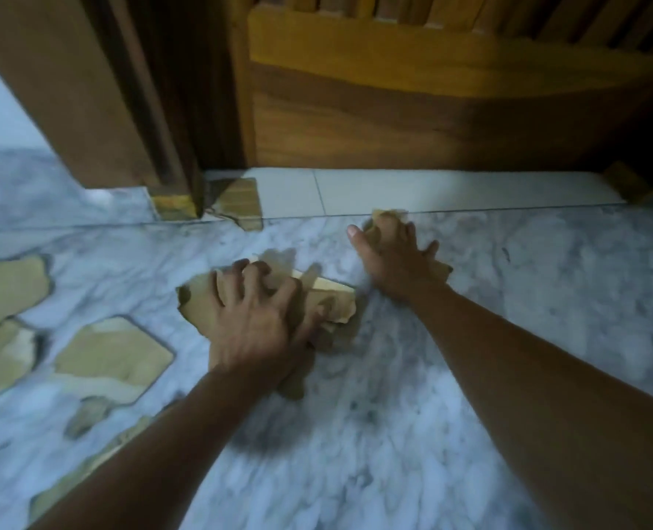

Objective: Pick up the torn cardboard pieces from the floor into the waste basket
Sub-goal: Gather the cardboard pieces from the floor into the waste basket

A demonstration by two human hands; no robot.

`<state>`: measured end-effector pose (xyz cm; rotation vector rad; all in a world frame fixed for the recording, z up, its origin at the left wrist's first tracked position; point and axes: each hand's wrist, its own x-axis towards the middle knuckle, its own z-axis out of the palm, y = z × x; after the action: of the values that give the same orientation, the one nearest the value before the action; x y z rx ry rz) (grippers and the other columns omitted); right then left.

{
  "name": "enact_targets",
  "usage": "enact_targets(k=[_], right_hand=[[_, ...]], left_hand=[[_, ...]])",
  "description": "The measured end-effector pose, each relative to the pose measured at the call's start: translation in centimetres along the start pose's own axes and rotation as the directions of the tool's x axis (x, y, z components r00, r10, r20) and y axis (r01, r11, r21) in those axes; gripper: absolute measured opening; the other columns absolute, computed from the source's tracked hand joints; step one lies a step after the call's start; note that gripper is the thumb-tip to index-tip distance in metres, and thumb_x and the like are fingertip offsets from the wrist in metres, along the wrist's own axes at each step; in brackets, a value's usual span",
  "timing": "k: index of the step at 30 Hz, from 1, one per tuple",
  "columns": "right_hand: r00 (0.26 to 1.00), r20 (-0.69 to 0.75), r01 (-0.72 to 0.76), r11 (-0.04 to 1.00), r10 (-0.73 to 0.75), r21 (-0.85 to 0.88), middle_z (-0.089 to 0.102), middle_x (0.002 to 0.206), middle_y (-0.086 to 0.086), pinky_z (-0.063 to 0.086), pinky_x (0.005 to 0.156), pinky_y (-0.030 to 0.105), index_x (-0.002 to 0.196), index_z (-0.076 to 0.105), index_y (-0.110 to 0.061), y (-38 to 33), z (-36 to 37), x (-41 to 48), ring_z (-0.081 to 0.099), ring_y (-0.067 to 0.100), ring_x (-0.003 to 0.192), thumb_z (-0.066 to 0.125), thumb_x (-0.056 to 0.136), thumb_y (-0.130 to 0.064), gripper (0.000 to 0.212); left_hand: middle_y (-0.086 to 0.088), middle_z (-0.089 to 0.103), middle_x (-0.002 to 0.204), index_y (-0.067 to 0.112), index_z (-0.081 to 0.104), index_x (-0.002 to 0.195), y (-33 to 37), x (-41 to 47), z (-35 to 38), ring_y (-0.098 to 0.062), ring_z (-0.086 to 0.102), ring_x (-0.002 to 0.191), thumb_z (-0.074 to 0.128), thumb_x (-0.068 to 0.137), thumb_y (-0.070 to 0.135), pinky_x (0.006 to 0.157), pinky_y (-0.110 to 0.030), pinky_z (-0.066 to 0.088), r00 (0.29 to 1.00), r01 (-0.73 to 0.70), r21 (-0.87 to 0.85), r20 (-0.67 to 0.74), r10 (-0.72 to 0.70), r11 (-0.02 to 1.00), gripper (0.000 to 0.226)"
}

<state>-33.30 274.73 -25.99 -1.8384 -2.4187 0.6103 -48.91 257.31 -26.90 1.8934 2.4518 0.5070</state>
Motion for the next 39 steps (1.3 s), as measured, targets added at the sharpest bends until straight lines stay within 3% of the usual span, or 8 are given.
enact_targets(k=[6, 15, 20, 23, 28, 31, 34, 39], right_hand=[[1.000, 0.008, -0.027, 1.000, 0.028, -0.010, -0.008, 0.171, 0.010, -0.009, 0.111, 0.077, 0.151, -0.022, -0.053, -9.1, 2.5, 1.7, -0.010, 0.045, 0.153, 0.013, 0.082, -0.091, 0.087], [0.995, 0.103, 0.033, 0.991, -0.020, -0.129, -0.012, 0.170, 0.003, -0.008, 0.110, 0.079, 0.150, 0.016, -0.062, -16.7, 5.4, 0.4, -0.015, 0.042, 0.153, 0.021, 0.095, -0.077, 0.058], [0.964, 0.188, 0.202, 0.978, -0.189, -0.054, -0.005, 0.170, -0.008, -0.009, 0.117, 0.069, 0.149, 0.023, -0.060, -15.1, 5.9, -6.1, -0.012, 0.027, 0.156, 0.033, 0.103, -0.050, 0.048], [0.914, 0.215, 0.360, 0.932, -0.343, -0.046, 0.003, 0.169, -0.012, -0.005, 0.116, 0.071, 0.143, 0.037, -0.054, -14.4, 7.4, -9.7, -0.012, 0.026, 0.156, 0.037, 0.100, -0.042, 0.045], [0.914, 0.260, 0.290, 0.950, -0.311, 0.118, 0.029, 0.148, -0.011, -0.006, 0.117, 0.065, 0.106, 0.040, -0.045, -16.2, 8.1, -15.7, 0.008, 0.022, 0.152, 0.022, 0.070, -0.099, 0.067], [0.905, 0.234, 0.358, 0.933, -0.356, 0.034, 0.032, 0.138, -0.010, 0.002, 0.116, 0.067, 0.101, 0.036, -0.041, -17.3, 8.5, -18.2, 0.016, 0.022, 0.145, 0.030, 0.063, -0.103, 0.074], [0.869, 0.294, 0.402, 0.914, -0.398, 0.052, 0.027, 0.146, -0.009, 0.008, 0.116, 0.066, 0.097, 0.030, -0.040, -17.7, 10.1, -20.4, 0.018, 0.022, 0.148, 0.044, 0.056, -0.104, 0.078], [0.876, 0.239, 0.411, 0.908, -0.419, 0.083, 0.031, 0.148, -0.006, -0.005, 0.120, 0.059, 0.107, 0.038, -0.035, -18.1, 10.5, -23.2, 0.018, 0.020, 0.150, 0.064, 0.082, -0.067, 0.048]], left_hand=[[-0.005, -0.011, 0.169, 0.042, -0.006, 0.158, -5.4, -2.2, -1.5, -0.051, -0.027, 0.145, 0.005, 0.067, 0.101, 0.106, -0.079, -0.013, 0.903, 0.375, 0.120, 0.175, -0.391, 0.919, 0.110], [-0.005, -0.021, 0.167, 0.066, -0.014, 0.144, -13.3, -6.0, -4.7, -0.057, -0.025, 0.143, -0.013, 0.054, 0.103, 0.099, -0.087, -0.003, 0.818, 0.404, 0.288, 0.312, -0.484, 0.868, 0.098], [-0.006, 0.004, 0.167, 0.048, -0.006, 0.155, -13.5, -10.2, -8.2, -0.038, 0.010, 0.149, 0.001, 0.059, 0.104, 0.109, -0.065, 0.024, 0.792, 0.518, 0.244, 0.227, -0.567, 0.820, 0.112], [-0.003, 0.005, 0.167, 0.047, 0.003, 0.156, -13.6, -11.2, -9.4, -0.038, 0.015, 0.148, 0.014, 0.063, 0.103, 0.108, -0.062, 0.025, 0.771, 0.527, 0.226, 0.278, -0.573, 0.819, 0.110], [-0.003, 0.004, 0.168, 0.054, 0.009, 0.153, -15.3, -13.8, -10.7, -0.043, 0.007, 0.148, 0.017, 0.086, 0.080, 0.108, -0.070, 0.009, 0.823, 0.346, 0.190, 0.409, -0.395, 0.919, 0.073], [0.000, -0.022, 0.166, 0.060, -0.016, 0.149, -16.1, -17.4, -11.5, -0.047, -0.029, 0.146, 0.030, 0.060, 0.104, 0.102, -0.082, -0.016, 0.744, 0.357, 0.109, 0.567, -0.353, 0.928, 0.109], [-0.007, -0.042, 0.157, 0.046, -0.041, 0.142, -15.4, -21.4, -11.7, -0.055, -0.033, 0.140, 0.048, 0.042, 0.104, 0.103, -0.084, -0.001, 0.727, 0.157, 0.218, 0.635, -0.262, 0.963, 0.145], [-0.001, -0.022, 0.166, 0.034, -0.024, 0.154, -15.6, -22.7, -12.5, -0.043, -0.013, 0.151, 0.051, 0.057, 0.096, 0.113, -0.072, 0.015, 0.821, 0.191, 0.165, 0.514, -0.250, 0.968, 0.138]])
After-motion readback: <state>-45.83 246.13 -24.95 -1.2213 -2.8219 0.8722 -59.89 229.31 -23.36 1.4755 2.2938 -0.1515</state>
